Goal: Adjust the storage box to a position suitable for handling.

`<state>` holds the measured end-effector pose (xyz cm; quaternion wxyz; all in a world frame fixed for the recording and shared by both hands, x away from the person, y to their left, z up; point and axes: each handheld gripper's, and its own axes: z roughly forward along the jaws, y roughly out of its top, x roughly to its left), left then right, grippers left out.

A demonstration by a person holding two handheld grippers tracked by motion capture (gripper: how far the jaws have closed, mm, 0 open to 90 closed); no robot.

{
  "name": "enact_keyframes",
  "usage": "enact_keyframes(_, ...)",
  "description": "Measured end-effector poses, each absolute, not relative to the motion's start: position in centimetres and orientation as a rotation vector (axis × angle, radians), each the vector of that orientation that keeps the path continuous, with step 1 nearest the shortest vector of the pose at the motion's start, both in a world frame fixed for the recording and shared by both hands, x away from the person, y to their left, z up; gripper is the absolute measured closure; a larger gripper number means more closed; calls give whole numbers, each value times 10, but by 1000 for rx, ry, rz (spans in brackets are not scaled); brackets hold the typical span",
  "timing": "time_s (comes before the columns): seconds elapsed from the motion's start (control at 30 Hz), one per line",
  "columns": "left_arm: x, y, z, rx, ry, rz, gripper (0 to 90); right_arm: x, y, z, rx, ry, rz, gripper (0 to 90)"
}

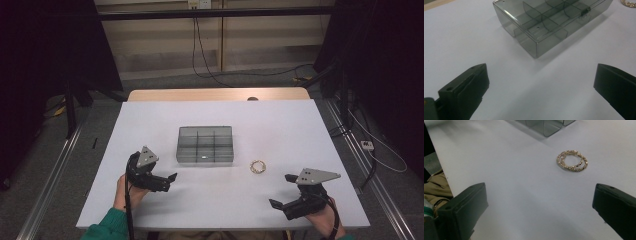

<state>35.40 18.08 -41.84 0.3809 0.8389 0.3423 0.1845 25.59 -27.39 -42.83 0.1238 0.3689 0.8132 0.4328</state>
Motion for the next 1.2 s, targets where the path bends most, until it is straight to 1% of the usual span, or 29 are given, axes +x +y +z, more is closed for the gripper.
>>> enact_keyframes(0.23,369,174,-417,2151,882,478,3,254,-274,-428,1082,2366,1259,0)
enact_keyframes(0.33,375,172,-416,2167,888,494,36,253,-275,-427,1081,2359,1257,0)
enact_keyframes(0.5,386,168,-410,2157,901,514,139,252,-273,-427,1084,2362,1251,0)
enact_keyframes(0.6,392,167,-403,2149,901,534,238,252,-273,-427,1086,2361,1246,0)
enact_keyframes(0.67,397,168,-399,2130,908,525,338,252,-274,-427,1086,2361,1244,0)
enact_keyframes(0.8,409,170,-394,2114,933,536,500,252,-273,-427,1086,2362,1244,0)
enact_keyframes(0.9,417,171,-395,2077,978,525,610,252,-274,-427,1088,2359,1244,0)
enact_keyframes(1.07,429,169,-402,2084,1003,523,802,252,-274,-427,1087,2361,1245,0)
enact_keyframes(1.17,433,166,-407,2094,1014,518,889,252,-273,-427,1087,2365,1245,0)
enact_keyframes(1.2,434,164,-409,2084,1020,509,900,252,-273,-427,1085,2365,1245,0)
